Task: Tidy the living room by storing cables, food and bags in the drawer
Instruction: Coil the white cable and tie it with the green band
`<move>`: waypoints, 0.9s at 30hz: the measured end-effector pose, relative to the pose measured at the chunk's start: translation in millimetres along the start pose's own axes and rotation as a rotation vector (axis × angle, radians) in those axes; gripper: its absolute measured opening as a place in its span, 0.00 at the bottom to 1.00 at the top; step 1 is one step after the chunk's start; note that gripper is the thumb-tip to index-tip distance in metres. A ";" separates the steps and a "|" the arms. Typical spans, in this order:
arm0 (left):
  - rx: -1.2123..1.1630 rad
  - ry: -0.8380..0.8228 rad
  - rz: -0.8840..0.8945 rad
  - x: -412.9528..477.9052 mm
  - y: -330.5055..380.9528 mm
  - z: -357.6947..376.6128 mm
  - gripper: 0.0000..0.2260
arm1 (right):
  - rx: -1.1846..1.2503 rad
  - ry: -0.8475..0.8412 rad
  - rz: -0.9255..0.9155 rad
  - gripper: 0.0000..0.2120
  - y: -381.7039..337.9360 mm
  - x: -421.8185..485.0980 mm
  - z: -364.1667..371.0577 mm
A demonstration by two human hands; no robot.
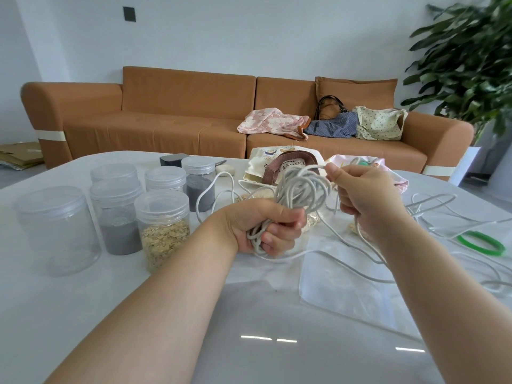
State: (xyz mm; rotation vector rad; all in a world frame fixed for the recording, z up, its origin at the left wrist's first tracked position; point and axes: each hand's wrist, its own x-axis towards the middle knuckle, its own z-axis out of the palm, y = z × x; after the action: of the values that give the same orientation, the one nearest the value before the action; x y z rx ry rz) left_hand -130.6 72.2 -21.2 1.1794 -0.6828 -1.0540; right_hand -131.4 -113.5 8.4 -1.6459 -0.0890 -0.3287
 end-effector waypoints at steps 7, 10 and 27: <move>-0.446 0.162 0.305 8.6 -6.6 -9.1 0.15 | -0.070 -0.095 0.193 0.13 6.1 2.6 -1.9; -0.562 0.335 0.391 11.6 -4.9 -6.3 0.14 | -0.253 -0.091 0.212 0.13 7.8 1.4 -1.8; -0.332 0.872 0.453 28.0 0.0 12.5 0.08 | -0.697 -0.125 -0.181 0.12 -6.0 -20.4 19.7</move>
State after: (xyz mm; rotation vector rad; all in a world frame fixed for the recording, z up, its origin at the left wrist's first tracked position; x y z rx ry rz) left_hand -130.7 41.5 -20.2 0.9947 -0.0600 -0.1953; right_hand -149.3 -90.6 7.4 -2.3576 -0.2382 -0.4224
